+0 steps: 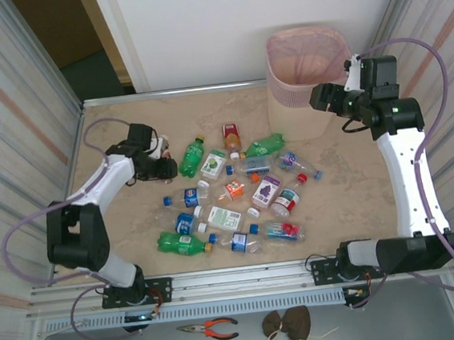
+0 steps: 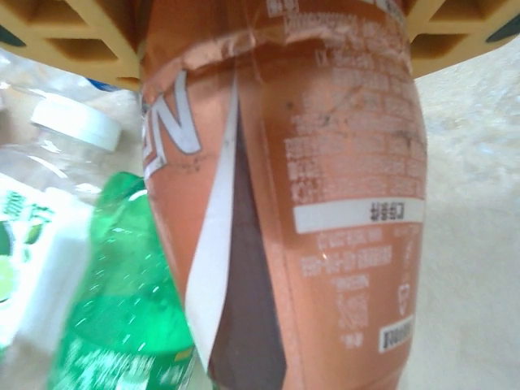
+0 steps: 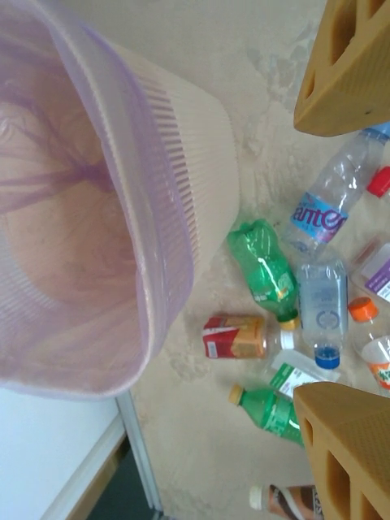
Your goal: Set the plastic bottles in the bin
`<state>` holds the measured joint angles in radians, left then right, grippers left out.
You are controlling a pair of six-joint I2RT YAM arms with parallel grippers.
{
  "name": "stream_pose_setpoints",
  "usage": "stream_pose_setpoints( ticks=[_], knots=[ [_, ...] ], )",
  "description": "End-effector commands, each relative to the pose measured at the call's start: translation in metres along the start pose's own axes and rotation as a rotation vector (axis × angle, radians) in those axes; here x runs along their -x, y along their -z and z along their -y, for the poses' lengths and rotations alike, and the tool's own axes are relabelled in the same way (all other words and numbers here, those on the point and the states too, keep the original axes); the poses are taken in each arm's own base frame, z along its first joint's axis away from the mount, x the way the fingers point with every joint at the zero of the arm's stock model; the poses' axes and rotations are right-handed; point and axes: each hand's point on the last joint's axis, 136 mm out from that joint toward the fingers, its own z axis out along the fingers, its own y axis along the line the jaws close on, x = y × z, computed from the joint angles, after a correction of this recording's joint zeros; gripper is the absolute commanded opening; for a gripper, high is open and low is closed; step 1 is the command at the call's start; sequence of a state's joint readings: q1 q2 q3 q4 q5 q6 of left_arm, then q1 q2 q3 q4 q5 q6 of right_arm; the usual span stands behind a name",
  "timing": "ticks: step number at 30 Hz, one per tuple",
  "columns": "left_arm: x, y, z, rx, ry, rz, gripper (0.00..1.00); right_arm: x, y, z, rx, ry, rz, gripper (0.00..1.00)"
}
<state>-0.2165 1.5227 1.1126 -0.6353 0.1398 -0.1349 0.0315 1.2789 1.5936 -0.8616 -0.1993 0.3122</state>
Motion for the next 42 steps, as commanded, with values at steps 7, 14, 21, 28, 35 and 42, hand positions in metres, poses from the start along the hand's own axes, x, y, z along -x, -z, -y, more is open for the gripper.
stream_pose_setpoints(
  ticks=[7,14,21,28,35,42],
  knots=[
    [0.039,0.095,0.065,-0.304,-0.179,0.313,0.52,-0.008,0.010,-0.069,0.224,-0.001,0.024,0.78],
    [0.046,0.144,0.112,-0.469,-0.323,0.474,0.50,-0.021,0.008,-0.121,0.359,0.017,-0.001,0.76],
    [0.044,0.169,0.155,-0.608,-0.426,0.553,0.50,-0.034,0.004,-0.175,0.494,0.042,-0.028,0.75],
    [0.044,0.184,0.186,-0.688,-0.484,0.579,0.50,-0.045,-0.001,-0.227,0.612,0.074,-0.071,0.73],
    [0.042,0.184,0.207,-0.710,-0.534,0.565,0.49,-0.050,-0.004,-0.265,0.704,0.082,-0.097,0.71],
    [0.037,0.181,0.220,-0.722,-0.566,0.553,0.49,-0.049,-0.014,-0.279,0.738,0.009,-0.113,0.63]
  ],
)
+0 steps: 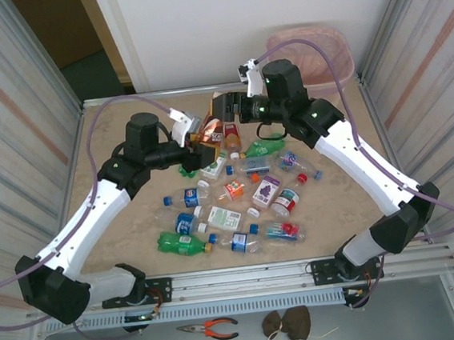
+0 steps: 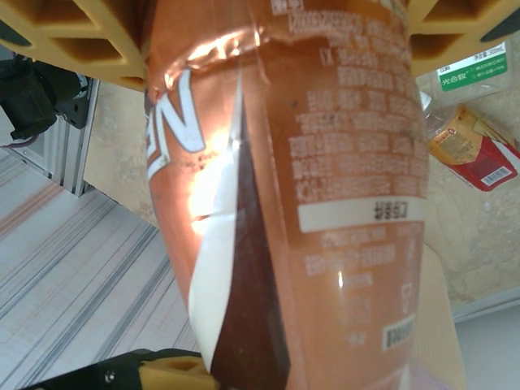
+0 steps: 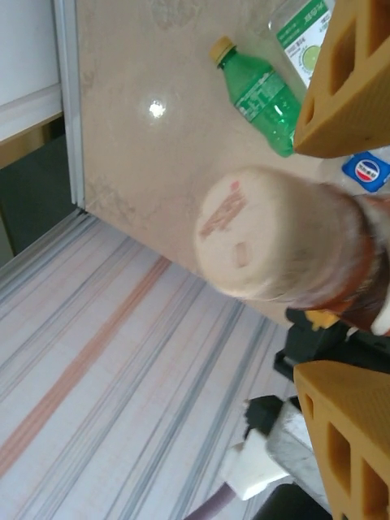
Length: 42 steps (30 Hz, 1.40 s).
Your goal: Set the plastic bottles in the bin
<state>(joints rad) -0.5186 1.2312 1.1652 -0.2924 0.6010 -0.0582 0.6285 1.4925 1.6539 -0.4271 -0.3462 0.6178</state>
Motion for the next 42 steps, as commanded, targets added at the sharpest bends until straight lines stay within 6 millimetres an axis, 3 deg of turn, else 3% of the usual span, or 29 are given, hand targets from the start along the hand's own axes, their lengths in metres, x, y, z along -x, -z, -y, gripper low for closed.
stream_pose_setpoints(
  ticks=[1,12,20,25,35,42],
  knots=[
    [0.017,0.000,0.008,-0.007,-0.051,0.036,0.49,0.014,-0.003,-0.015,0.057,-0.038,0.038,0.61],
    [0.013,-0.003,0.006,0.012,-0.044,0.027,0.48,0.011,-0.002,-0.008,0.027,-0.045,0.049,0.41],
    [0.012,0.000,0.005,0.032,-0.046,0.029,0.49,0.011,-0.002,-0.007,0.022,-0.041,0.053,0.36],
    [0.011,0.006,0.004,0.059,-0.053,0.036,0.63,0.020,0.005,-0.002,-0.008,-0.021,0.090,0.36],
    [0.000,0.029,-0.001,0.162,-0.077,0.029,0.69,0.072,0.040,0.042,-0.143,0.037,0.210,0.36],
    [-0.010,0.036,-0.004,0.199,-0.080,0.015,0.69,0.138,0.086,0.089,-0.313,0.112,0.377,0.35]
  ],
)
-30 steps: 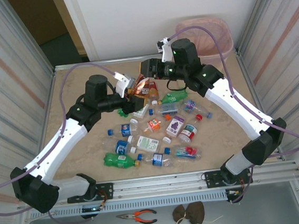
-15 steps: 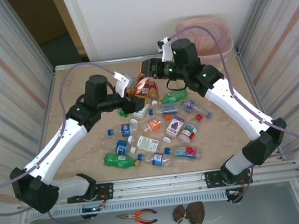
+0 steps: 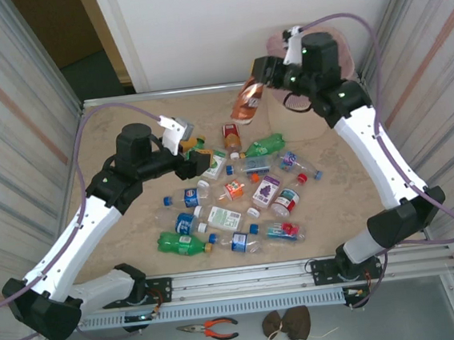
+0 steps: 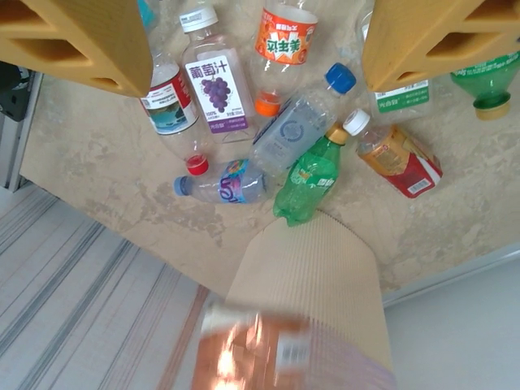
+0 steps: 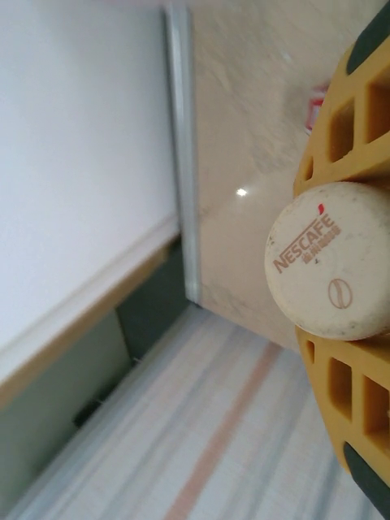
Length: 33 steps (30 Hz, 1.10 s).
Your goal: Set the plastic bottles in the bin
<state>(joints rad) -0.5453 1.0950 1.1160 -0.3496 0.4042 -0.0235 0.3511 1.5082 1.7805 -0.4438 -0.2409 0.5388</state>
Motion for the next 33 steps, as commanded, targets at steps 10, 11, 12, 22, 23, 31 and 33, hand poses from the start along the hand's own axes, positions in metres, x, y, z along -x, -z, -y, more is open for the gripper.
stream_pose_setpoints(
  ticks=[10,11,12,22,23,31,33],
  knots=[
    [-0.010,0.008,-0.004,0.050,-0.013,-0.015,0.69,0.116,0.006,0.075,-0.279,0.292,0.261,0.35],
    [-0.010,0.008,-0.004,0.051,-0.013,-0.015,0.69,0.120,0.003,0.083,-0.308,0.315,0.264,0.35],
    [-0.010,0.008,-0.005,0.056,-0.012,-0.015,0.69,0.123,-0.001,0.091,-0.334,0.336,0.262,0.35],
    [-0.019,-0.002,-0.013,0.074,-0.002,-0.046,0.69,0.111,-0.047,0.167,-0.551,0.468,0.095,0.34],
    [-0.020,-0.003,-0.014,0.078,-0.002,-0.049,0.69,0.105,-0.054,0.175,-0.560,0.474,0.065,0.34],
    [-0.032,-0.009,-0.026,0.094,0.019,-0.074,0.69,0.044,-0.092,0.225,-0.592,0.468,-0.189,0.34],
    [-0.033,-0.009,-0.029,0.094,0.026,-0.076,0.69,0.031,-0.097,0.236,-0.592,0.453,-0.240,0.34]
  ],
)
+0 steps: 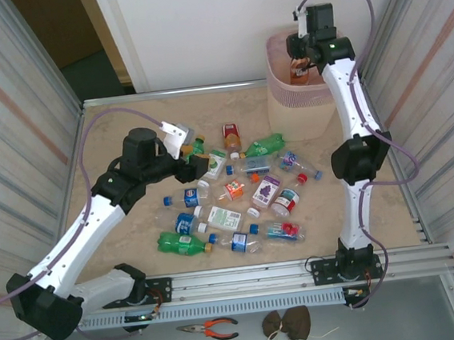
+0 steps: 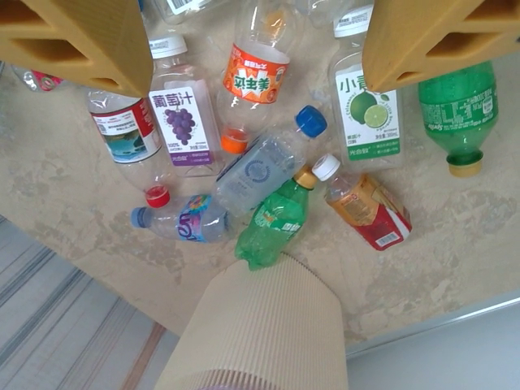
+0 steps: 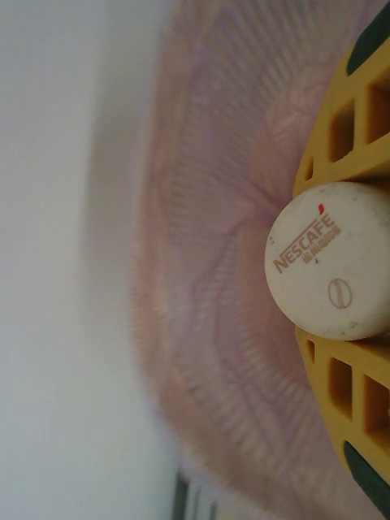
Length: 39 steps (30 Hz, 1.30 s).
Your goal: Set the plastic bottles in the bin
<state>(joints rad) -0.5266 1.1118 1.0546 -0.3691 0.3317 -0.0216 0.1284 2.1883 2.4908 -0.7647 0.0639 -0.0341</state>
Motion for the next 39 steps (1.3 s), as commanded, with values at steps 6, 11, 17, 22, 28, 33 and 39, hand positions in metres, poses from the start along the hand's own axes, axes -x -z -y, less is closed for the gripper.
stream_pose_setpoints(
  ticks=[6,11,17,22,28,33,39],
  knots=[
    [-0.001,-0.002,-0.009,0.000,-0.003,0.001,0.69,-0.068,-0.034,0.003,0.030,0.032,-0.236,0.34],
    [-0.006,-0.005,-0.013,0.001,0.006,-0.017,0.69,-0.102,-0.057,0.003,0.052,0.014,-0.330,0.34],
    [-0.013,-0.008,-0.016,0.006,0.017,-0.031,0.69,-0.136,-0.078,0.000,0.080,-0.014,-0.416,0.35],
    [-0.015,-0.010,-0.019,0.010,0.024,-0.035,0.68,-0.158,-0.091,-0.002,0.091,-0.031,-0.470,0.38],
    [-0.018,-0.012,-0.020,0.012,0.031,-0.045,0.68,-0.165,-0.093,-0.003,0.096,-0.042,-0.489,0.48],
    [-0.020,-0.013,-0.020,0.014,0.034,-0.050,0.68,-0.150,-0.084,-0.004,0.102,-0.052,-0.458,0.60],
    [-0.025,-0.017,-0.025,0.027,0.046,-0.072,0.68,-0.124,-0.061,-0.003,0.104,-0.070,-0.405,0.61]
  ],
)
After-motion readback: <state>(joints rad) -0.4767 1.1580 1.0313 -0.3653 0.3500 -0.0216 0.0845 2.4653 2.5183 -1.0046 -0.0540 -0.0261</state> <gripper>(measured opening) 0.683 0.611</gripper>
